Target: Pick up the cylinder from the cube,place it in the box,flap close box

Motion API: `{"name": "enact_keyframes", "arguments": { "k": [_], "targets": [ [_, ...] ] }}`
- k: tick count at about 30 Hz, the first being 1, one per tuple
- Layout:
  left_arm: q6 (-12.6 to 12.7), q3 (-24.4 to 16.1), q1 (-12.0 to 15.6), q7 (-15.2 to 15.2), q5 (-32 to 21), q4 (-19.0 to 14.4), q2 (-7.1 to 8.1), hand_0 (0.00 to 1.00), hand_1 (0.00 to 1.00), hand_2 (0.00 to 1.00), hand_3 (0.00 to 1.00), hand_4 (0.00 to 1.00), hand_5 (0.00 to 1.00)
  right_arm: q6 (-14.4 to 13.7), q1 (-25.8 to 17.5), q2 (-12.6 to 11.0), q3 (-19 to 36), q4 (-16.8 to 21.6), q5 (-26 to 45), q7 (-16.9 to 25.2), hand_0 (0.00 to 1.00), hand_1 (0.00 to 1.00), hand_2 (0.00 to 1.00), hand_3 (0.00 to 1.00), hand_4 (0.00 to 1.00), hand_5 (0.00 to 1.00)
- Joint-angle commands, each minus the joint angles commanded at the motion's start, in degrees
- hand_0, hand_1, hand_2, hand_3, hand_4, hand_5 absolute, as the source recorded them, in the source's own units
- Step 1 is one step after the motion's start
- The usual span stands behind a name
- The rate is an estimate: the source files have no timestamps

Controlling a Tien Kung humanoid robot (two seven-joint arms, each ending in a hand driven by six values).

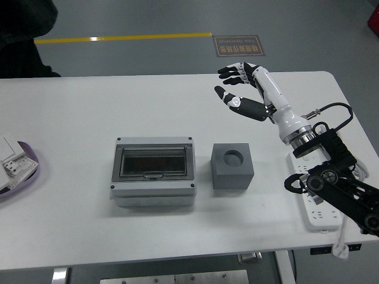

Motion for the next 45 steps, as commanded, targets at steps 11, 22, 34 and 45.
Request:
{"name": "enact_keyframes", "arguments": {
  "k": [11,22,34,45],
  "targets": [
    [0.0,0.0,0.1,0.0,0.2,0.0,0.08,0.513,0.570,0.564,0.607,0.724,0.178,0.3,-1.7,1.0,1.8,-3.0,12.9,9.1,0.632,0.603,0.610,0.633,0.698,0.326],
    [0.0,-0.1,0.1,-0.1,0.3,0.0,0.02,0.513,0.570,0.563,0.607,0.725,0.181,-0.2,-2.7,1.0,3.9,-2.6,12.3,9.2,0.632,0.600,0.610,0.637,0.671,0.291],
    [-0.1,0.0,-0.1,0.0,0.4,0.0,-0.17,0.513,0.571,0.564,0.607,0.725,0.181,-0.4,-3.0,1.2,4.6,-2.4,11.1,8.8,0.636,0.603,0.609,0.637,0.667,0.285],
    [-0.1,0.3,0.1,0.0,-0.1,-0.1,0.09,0.513,0.570,0.563,0.607,0.723,0.178,-0.5,-3.8,1.7,5.9,-2.2,11.0,9.2,0.639,0.602,0.608,0.637,0.674,0.279]
  ]
}}
